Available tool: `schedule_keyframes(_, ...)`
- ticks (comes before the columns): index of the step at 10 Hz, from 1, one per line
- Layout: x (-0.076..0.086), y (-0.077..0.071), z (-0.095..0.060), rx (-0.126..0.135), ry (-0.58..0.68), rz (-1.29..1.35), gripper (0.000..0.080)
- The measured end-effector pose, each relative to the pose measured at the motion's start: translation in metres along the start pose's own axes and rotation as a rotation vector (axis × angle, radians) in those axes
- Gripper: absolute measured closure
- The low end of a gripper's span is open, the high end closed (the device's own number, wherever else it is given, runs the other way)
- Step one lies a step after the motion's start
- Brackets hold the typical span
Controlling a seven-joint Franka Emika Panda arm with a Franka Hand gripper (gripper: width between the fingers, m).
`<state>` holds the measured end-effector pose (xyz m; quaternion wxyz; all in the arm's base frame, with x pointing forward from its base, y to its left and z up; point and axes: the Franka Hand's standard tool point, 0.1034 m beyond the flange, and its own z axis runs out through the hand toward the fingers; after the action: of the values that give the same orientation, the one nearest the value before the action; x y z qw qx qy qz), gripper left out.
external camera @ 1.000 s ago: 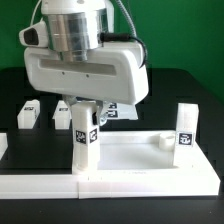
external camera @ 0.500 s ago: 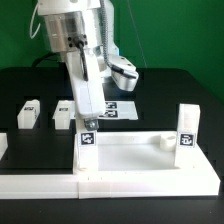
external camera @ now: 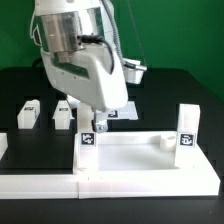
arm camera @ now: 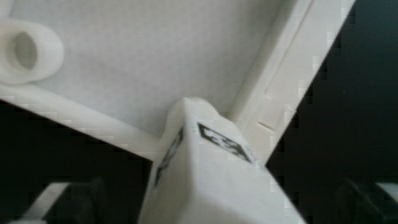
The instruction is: Assemble desk
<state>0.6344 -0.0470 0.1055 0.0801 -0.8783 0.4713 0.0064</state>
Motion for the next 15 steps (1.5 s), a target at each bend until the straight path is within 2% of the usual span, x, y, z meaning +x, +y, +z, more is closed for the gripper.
schedule_keyframes(1, -0.0016, 0.004, 0.0015, -0.004, -0.005, -0.151, 0.0153)
schedule_keyframes(4, -0.0001, 0.0054, 0.0024, -0.009, -0.004, -0.341, 0.0151)
schedule_keyframes(5, 0.0001, 0.0051, 0.0025, -0.018, 0.003, -0.47, 0.0151)
schedule_keyframes(6, 0.0001, 0.0014, 0.0023, -0.038, 0.025, -0.644, 0.015)
schedule_keyframes(7, -0.0004, 0.0014, 0.0028, -0.03, 0.022, -0.54, 0.015)
schedule_keyframes(8, 0.0009, 0.0025, 0.0026, -0.032, 0.024, -0.54, 0.015)
schedule_keyframes(10, 0.0005, 0.0023, 0.003, -0.031, 0.024, -0.461, 0.0391)
schedule_keyframes(11, 0.0007, 0.0026, 0.0032, -0.031, 0.025, -0.412, 0.0391)
schedule_keyframes(12, 0.0025, 0.0047, 0.0035, -0.033, 0.027, -0.315, 0.0508)
schedule_keyframes(14, 0.0021, 0.0048, 0.0035, -0.032, 0.025, -0.179, 0.0508)
schedule_keyframes(15, 0.0003, 0.0044, 0.0021, -0.039, 0.008, 0.045, 0.0508)
